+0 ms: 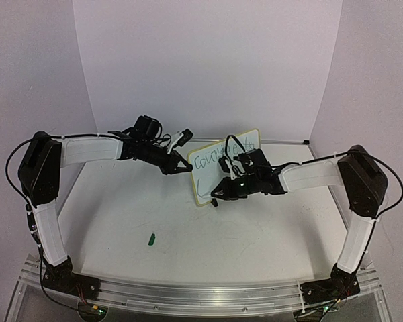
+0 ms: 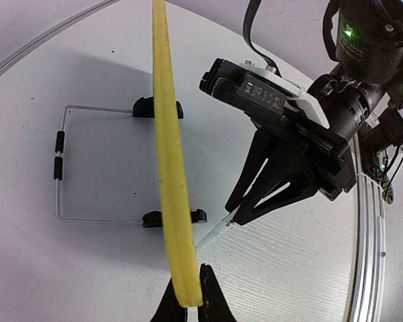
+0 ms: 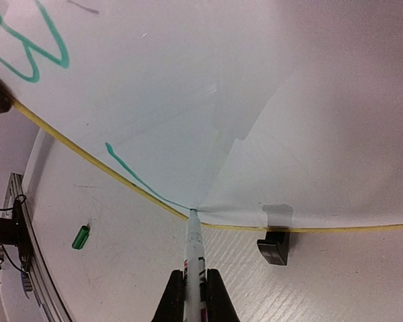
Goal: Write a sentence on the whiteboard
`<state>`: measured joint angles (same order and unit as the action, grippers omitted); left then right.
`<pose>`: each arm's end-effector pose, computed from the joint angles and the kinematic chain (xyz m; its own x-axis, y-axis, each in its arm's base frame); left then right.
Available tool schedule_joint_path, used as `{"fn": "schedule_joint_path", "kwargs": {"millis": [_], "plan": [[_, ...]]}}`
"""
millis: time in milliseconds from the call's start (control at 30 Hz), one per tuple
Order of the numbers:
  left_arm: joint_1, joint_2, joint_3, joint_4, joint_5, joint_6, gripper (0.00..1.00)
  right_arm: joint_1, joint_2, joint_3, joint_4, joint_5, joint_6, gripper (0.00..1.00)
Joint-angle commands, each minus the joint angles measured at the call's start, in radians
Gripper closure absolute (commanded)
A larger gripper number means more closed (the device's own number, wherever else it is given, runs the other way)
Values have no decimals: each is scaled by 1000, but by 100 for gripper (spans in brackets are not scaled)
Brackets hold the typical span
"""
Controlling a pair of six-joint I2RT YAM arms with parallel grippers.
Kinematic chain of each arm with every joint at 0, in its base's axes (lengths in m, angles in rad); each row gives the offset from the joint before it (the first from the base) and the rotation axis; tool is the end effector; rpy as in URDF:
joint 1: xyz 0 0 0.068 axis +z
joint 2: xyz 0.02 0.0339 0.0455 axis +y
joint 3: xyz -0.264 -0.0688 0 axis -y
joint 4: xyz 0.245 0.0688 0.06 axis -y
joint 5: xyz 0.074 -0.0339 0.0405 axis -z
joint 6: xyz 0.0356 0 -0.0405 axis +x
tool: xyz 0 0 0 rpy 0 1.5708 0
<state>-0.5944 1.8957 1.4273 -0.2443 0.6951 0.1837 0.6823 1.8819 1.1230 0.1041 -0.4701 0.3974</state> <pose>0.3407 -0.2578 0.2404 -0.3807 0.4267 -0.8204 0.9165 0.2919 -0.2735 0.3032 0.2671 0.1754 -0.7613 -0.1740 -0.6246 -0.5926 0.5777 0.5613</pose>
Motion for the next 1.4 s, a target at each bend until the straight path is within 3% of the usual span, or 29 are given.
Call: {"fn": "schedule_joint_path", "kwargs": {"millis": [0,200,733,1367], "plan": [[-18,3,18,-55,30,1,100,-7,-86,-11,63,79,-5,100],[-18,1,18,-53,31,0,100,-7,-133,-39,81,68,-3,100],[-18,0,19,-56,26,3,100,-7,-50,-9,92,40,18,100],[-18,0,19,-60,23,5,100,-9,-109,-32,92,185,58,100]]}}
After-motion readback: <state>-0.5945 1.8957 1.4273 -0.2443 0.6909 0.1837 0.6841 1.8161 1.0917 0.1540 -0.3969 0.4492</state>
